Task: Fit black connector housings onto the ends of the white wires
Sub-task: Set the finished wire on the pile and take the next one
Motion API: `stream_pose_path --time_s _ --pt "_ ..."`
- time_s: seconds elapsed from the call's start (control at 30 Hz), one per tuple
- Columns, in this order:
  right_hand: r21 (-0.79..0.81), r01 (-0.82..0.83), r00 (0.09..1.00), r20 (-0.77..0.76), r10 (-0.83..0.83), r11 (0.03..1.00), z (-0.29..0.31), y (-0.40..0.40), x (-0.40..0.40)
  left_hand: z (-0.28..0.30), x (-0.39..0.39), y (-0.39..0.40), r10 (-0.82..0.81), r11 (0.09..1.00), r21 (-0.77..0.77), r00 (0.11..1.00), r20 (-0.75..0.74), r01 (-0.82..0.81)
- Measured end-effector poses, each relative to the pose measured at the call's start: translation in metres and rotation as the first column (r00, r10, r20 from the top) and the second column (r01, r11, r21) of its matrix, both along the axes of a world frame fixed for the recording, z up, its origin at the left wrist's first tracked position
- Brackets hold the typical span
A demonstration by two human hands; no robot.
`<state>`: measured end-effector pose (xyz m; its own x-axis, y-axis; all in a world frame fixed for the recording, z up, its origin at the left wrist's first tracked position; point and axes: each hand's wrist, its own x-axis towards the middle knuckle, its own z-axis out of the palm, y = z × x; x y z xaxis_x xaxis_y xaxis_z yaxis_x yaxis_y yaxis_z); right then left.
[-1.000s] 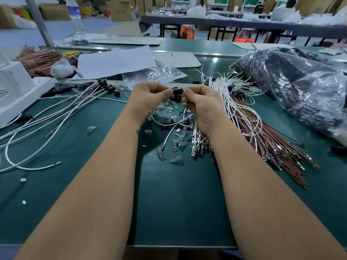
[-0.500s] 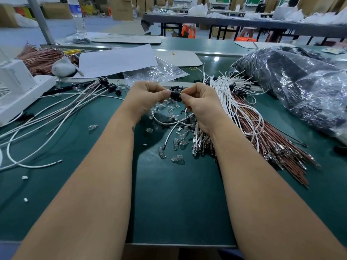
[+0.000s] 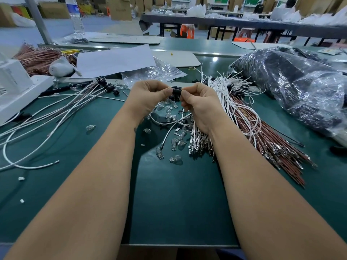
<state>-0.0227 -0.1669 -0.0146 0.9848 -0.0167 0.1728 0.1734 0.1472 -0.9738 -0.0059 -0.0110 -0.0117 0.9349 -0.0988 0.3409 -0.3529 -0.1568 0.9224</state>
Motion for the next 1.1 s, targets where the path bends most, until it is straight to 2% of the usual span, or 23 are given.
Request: stream_pose_path --time_s 0.17,0.3,0.43,0.53,0.67,0.8,0.87,1.0,1.1 --pt "0.045 -0.031 0.997 0.065 0.028 0.998 -0.001 0.000 -0.001 0.003 -0.001 0.000 -0.042 0.998 -0.049 0.999 -0.025 0.041" --pt "0.138 0.006 0.998 0.053 -0.013 0.990 -0.001 0.001 -0.001 0.001 -0.002 -0.007 0.021 0.999 -0.046 1.000 -0.013 -0.021" --pt "0.322 0.054 0.999 -0.020 -0.050 0.945 0.002 0.000 0.002 0.002 -0.003 -0.019 0.102 0.990 0.092 0.994 0.037 -0.105" --pt "0.373 0.053 0.999 -0.031 -0.044 0.926 0.005 0.001 0.004 0.007 -0.005 -0.016 0.050 0.983 0.175 0.998 0.024 -0.054" --pt "0.247 0.094 0.995 0.007 -0.099 0.964 0.002 0.002 0.006 0.008 -0.008 -0.018 -0.038 0.973 0.229 0.999 -0.023 0.043" --pt "-0.029 0.162 0.978 0.140 -0.156 0.986 -0.002 0.003 0.007 0.007 -0.011 -0.020 -0.028 0.967 0.256 0.999 0.046 0.015" --pt "-0.107 0.199 0.967 0.180 -0.178 0.974 -0.003 0.006 0.007 0.007 -0.012 -0.021 -0.035 0.972 0.235 0.997 0.068 0.018" --pt "-0.095 0.245 0.958 0.180 -0.225 0.965 -0.004 0.004 0.008 0.004 -0.009 -0.029 -0.013 0.973 0.231 0.998 0.057 0.000" --pt "-0.010 0.209 0.968 0.146 -0.205 0.978 -0.004 0.000 0.008 0.003 -0.008 -0.033 -0.011 0.977 0.214 0.999 0.037 0.003"
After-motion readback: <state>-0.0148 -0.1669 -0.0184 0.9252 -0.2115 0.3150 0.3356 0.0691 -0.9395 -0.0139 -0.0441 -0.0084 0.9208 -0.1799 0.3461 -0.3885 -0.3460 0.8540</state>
